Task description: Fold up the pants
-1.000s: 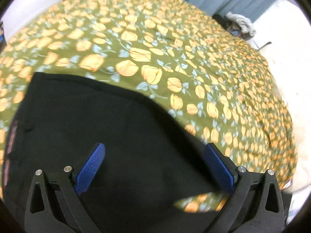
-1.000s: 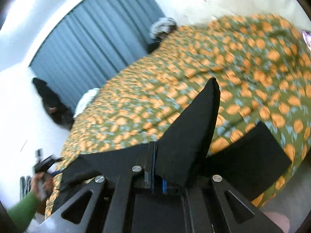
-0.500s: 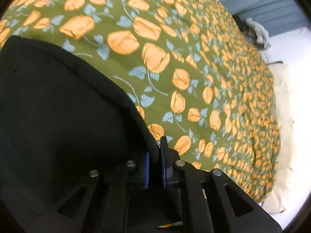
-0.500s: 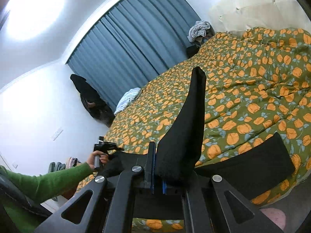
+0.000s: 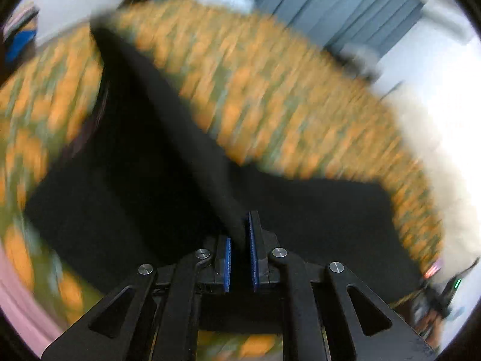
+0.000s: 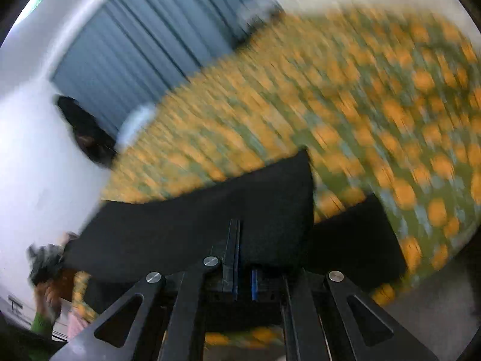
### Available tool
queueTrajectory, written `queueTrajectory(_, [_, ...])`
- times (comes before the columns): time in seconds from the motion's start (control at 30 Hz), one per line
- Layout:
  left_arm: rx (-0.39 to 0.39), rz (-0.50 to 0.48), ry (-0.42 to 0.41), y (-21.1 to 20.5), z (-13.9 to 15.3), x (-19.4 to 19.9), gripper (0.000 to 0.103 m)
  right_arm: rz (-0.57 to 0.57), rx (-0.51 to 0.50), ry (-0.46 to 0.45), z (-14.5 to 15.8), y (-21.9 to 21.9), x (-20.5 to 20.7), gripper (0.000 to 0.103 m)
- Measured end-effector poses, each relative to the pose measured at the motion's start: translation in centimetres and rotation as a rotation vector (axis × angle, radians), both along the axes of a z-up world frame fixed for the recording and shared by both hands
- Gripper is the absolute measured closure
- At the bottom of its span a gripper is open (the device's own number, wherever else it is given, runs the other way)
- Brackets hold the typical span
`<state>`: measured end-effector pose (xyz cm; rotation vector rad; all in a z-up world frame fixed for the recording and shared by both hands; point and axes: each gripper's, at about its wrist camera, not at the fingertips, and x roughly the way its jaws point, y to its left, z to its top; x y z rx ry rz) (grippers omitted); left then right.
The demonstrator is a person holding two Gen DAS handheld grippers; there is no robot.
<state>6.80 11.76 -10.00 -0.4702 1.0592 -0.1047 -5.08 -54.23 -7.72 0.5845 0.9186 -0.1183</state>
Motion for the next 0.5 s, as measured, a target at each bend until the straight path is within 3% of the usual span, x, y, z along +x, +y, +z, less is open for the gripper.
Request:
queueTrajectory(0.1, [0.005,0.005,0.098,-1.4,-4.2,-2.0,0.095,0.018,-0.07,0.165,-4.4,0.0,0.4,0.097])
queueTrajectory(0.17, [0.028,-0.016,0.101,-2.1,-4.4,-2.1,0.095,0.013,-0.121,0.214,-5.6,0.0,0.3,0.097])
queueTrajectory(0.3, [0.044,-0.032,0.092,-2.1,-3.8,-1.8,0.095,-0.005,-0.125,0.205,-5.9,-0.8,0.0,0.097])
queueTrajectory(0.5, [0.054,-0.059,0.108,-3.2,-4.7,-2.6,0.095,-0.009,-0.209,0.177,-4.7,-1.2,0.5,0.097])
